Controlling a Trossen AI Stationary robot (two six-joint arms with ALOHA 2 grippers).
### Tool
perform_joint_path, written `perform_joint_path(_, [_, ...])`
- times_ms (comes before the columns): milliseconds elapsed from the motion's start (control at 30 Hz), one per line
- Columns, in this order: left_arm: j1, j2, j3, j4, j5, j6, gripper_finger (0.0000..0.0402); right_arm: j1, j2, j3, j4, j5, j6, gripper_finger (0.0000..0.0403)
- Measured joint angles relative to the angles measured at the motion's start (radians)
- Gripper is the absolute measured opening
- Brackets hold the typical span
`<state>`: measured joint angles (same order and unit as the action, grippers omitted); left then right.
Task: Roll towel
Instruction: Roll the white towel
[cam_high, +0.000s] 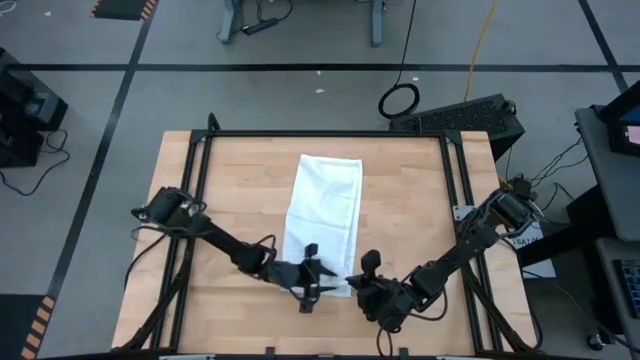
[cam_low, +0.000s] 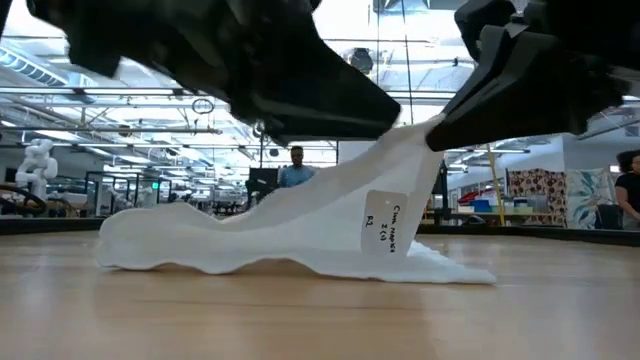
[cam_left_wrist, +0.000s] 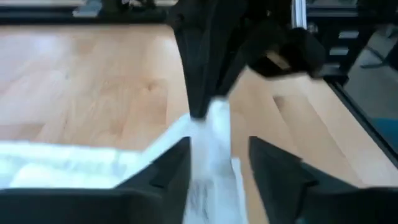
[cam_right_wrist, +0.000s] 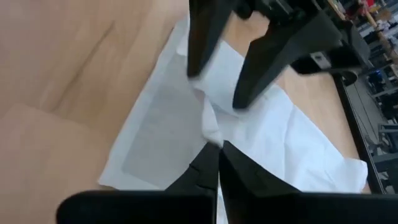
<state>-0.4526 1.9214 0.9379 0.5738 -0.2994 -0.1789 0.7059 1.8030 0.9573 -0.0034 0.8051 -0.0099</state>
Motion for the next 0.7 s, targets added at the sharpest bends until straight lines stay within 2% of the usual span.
perform_joint_path(133, [-0.063,-0.057,0.0,-0.224,-0.024,-0.055,0.0209,0.021,0.0,0.0,-0.022,-0.001,0.005,0.0002])
perform_joint_path(400, [-0.167,-0.071,-0.001,-0.518,-0.077,-0.25,0.0214,0.043,0.0,0.0,-0.024,-0.001,0.038,0.0001])
perform_joint_path(467, [-0.194,-0.071,-0.001,-0.56,-0.128,-0.283,0.0214,0.042,0.0,0.0,-0.025,0.0,0.054,0.0001])
perform_joint_path(633, [-0.277,-0.071,-0.001,-0.58,-0.347,-0.292,0.0214,0.042,0.0,0.0,-0.025,0.0,0.07,0.0001])
perform_joint_path(700, [-0.299,-0.071,-0.001,-0.607,-0.387,-0.325,0.0214,0.043,0.0,0.0,-0.025,0.0,0.079,0.0001])
